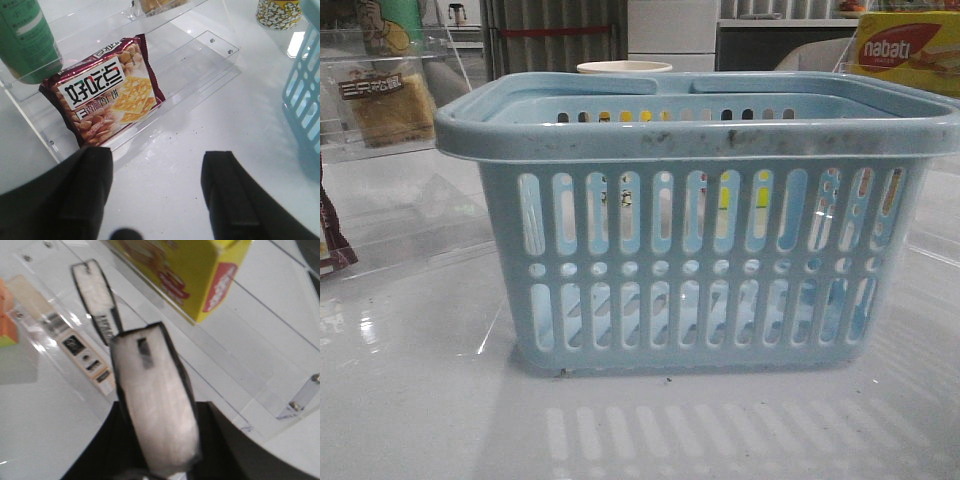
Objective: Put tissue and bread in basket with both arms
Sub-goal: 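Close the right gripper on the tissue pack and lift it, then carry the tissue pack over the basket and open the right gripper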
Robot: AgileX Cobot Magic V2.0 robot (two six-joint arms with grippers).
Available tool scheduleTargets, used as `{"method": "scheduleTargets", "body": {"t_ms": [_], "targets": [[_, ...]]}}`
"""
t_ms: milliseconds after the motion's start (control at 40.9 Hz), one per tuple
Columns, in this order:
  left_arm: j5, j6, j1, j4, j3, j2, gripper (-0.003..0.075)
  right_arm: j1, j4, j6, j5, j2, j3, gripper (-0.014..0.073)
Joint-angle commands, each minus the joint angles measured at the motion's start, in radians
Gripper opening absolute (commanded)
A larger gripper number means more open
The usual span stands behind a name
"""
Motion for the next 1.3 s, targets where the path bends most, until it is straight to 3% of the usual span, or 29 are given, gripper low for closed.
{"method": "scheduleTargets", "body": {"t_ms": [0, 220, 513, 831, 880, 1076, 1271], "targets": [[-0.084, -0.006, -0.003, -0.009, -0.037, 0.004, 0.0456, 0.056, 0.024, -0.009, -0.024, -0.124, -0.036, 0.0203], [-0.084, -0.006, -0.003, -0.009, -0.037, 0.004, 0.0456, 0.294, 0.043, -0.009, 0.026, -0.224, -0.036, 0.0203], [-0.084, -0.006, -0.003, -0.009, -0.037, 0.004, 0.0456, 0.582, 0.068, -0.009, 0.06, -0.16, -0.024, 0.0203], [-0.084, -0.006, -0.003, -0.009, -0.037, 0.004, 0.0456, 0.633, 0.113, -0.009, 0.067, 0.006, -0.024, 0.0214], [-0.084, -0.006, -0.003, -0.009, -0.037, 0.004, 0.0456, 0.633, 0.113, -0.009, 0.071, 0.026, -0.024, 0.0253], [-0.084, -0.006, -0.003, -0.009, -0.037, 0.004, 0.0456, 0.633, 0.113, -0.009, 0.082, 0.046, -0.024, 0.0549], [-0.084, -0.006, -0.003, -0.009, -0.037, 0.004, 0.0456, 0.633, 0.113, -0.009, 0.083, 0.007, -0.023, 0.057]]}}
